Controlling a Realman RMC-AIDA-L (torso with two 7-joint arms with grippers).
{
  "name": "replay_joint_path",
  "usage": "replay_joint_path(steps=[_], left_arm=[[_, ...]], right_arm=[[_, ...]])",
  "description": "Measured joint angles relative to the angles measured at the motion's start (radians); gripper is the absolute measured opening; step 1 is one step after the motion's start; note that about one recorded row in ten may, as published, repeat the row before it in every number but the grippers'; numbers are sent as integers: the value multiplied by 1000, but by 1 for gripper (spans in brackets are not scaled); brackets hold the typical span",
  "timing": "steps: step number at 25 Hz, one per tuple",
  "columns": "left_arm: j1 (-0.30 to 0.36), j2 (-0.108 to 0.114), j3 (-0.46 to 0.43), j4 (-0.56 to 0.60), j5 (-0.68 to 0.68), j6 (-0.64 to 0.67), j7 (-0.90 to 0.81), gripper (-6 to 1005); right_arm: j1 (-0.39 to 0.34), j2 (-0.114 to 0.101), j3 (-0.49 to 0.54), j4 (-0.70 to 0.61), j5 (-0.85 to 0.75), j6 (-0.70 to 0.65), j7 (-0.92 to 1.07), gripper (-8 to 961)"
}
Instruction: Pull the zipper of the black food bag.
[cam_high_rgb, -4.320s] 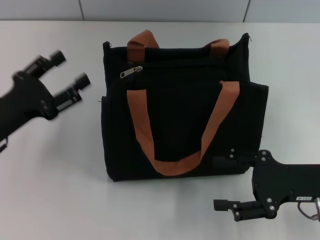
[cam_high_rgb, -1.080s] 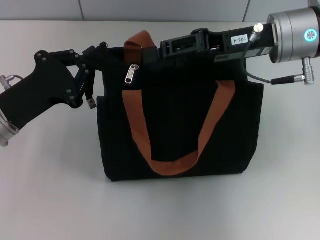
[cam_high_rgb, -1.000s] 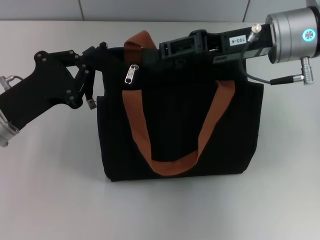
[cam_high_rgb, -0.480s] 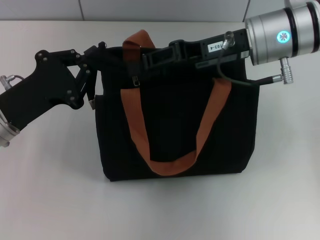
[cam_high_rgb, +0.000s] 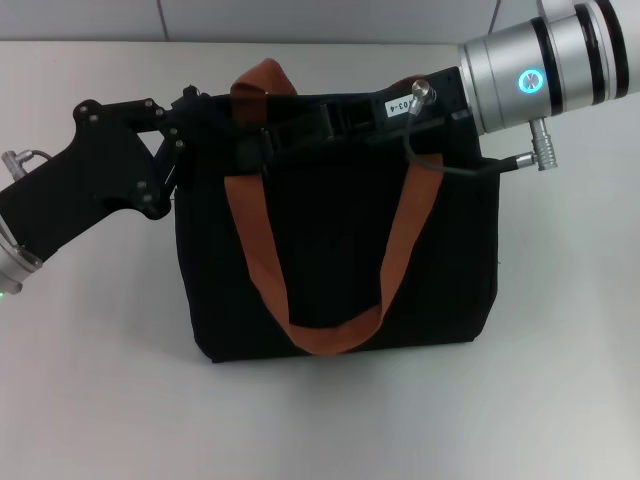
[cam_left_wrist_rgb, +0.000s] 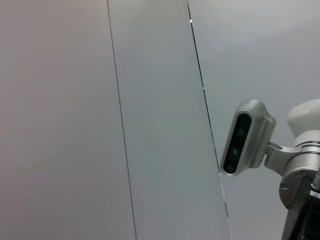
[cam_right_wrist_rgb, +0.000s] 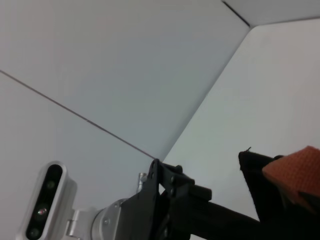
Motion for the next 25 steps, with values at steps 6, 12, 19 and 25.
replay_joint_path(steps=[6, 12, 19, 25], left_arm=[[0, 0, 0, -5, -2, 1, 1, 36], [-1, 0, -2, -5, -11, 2, -7, 37], [0, 0, -2, -5, -12, 7, -6, 38], [6, 0, -2, -6, -12, 19, -1, 40]], right_arm=[[-19, 1, -8, -41, -1, 3, -3, 451], [-32, 1, -4, -49, 3, 7, -19, 422], [-34, 2, -7, -57, 9, 8, -29, 116], [-28, 2, -7, -67, 6, 3, -22, -3]])
